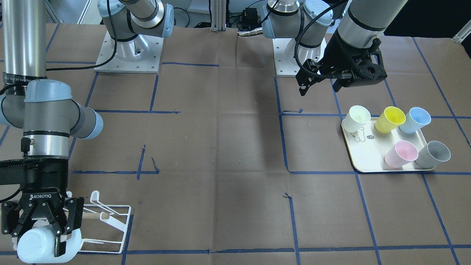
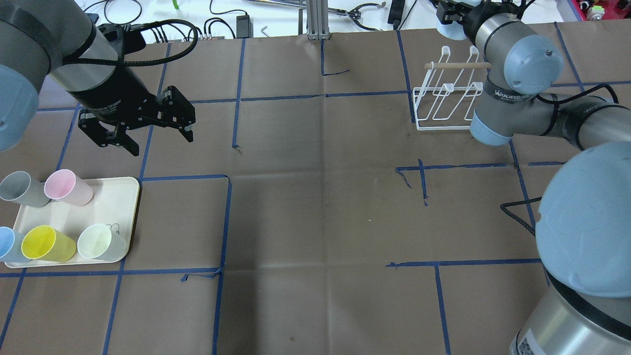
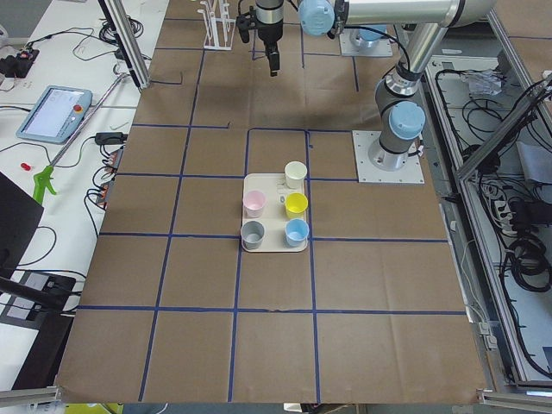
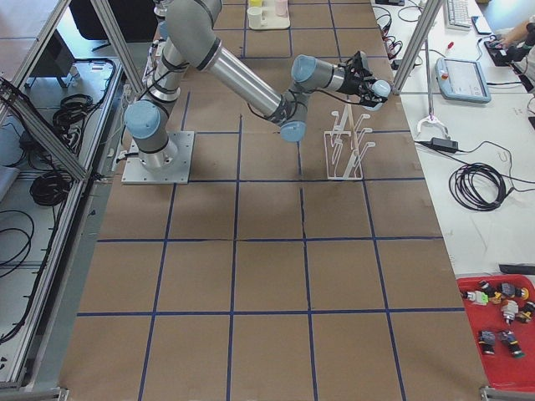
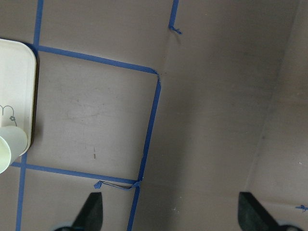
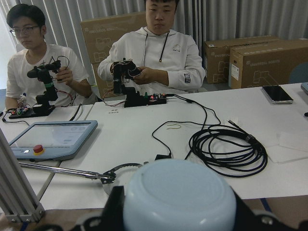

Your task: Transfer IKEA cup to right arm and place on rack

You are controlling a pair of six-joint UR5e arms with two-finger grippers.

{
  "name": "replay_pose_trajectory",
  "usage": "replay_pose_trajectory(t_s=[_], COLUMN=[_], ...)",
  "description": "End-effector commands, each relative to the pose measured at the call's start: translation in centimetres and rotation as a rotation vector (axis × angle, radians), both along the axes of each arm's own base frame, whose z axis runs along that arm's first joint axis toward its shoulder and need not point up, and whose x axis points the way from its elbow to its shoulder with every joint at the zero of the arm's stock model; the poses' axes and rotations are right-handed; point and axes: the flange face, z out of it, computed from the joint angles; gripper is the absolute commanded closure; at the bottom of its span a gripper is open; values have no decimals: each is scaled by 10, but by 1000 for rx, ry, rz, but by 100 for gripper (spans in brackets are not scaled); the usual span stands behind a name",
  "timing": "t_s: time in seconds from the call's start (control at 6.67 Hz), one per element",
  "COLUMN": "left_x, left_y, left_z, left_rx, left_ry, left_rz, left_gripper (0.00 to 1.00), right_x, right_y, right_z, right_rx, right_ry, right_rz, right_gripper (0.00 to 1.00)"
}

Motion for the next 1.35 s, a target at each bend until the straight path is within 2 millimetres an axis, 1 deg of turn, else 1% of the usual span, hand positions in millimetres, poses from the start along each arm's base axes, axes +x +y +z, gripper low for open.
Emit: replay_pose_trajectory(t_s=[0.0, 0.15, 0.3, 0.45, 0.6, 0.75, 0.9, 1.05, 1.2], left_x=[2, 13, 26, 51, 83, 106, 127, 140, 155], left_y=[6, 9, 18, 32, 53, 83, 102, 115, 116], left_z=[3, -2, -4, -23, -42, -71, -96, -118, -123], left_rx=[-6, 2, 5, 40, 28, 22, -35, -23, -29], left_ry=[-21, -61, -60, -54, -51, -44, -71, -62, -64], left_rz=[-32, -134, -161, -163, -174, -198, -227, -239, -261], left_gripper=[0, 0, 0, 0, 0, 0, 0, 0, 0], right_x=[-5, -4, -3, 5, 17, 16, 16, 16, 17], right_y=[-3, 0, 4, 5, 7, 7, 8, 8, 9], right_z=[-13, -22, -39, -49, -53, -56, -57, -57, -54], right_rx=[7, 27, 50, 41, 50, 67, 68, 70, 65], right_ry=[51, 54, 50, 49, 53, 52, 50, 49, 48], right_rz=[-10, -25, -25, -16, -14, -19, -20, -19, -18], right_gripper=[91, 91, 91, 91, 90, 81, 1, 0, 0])
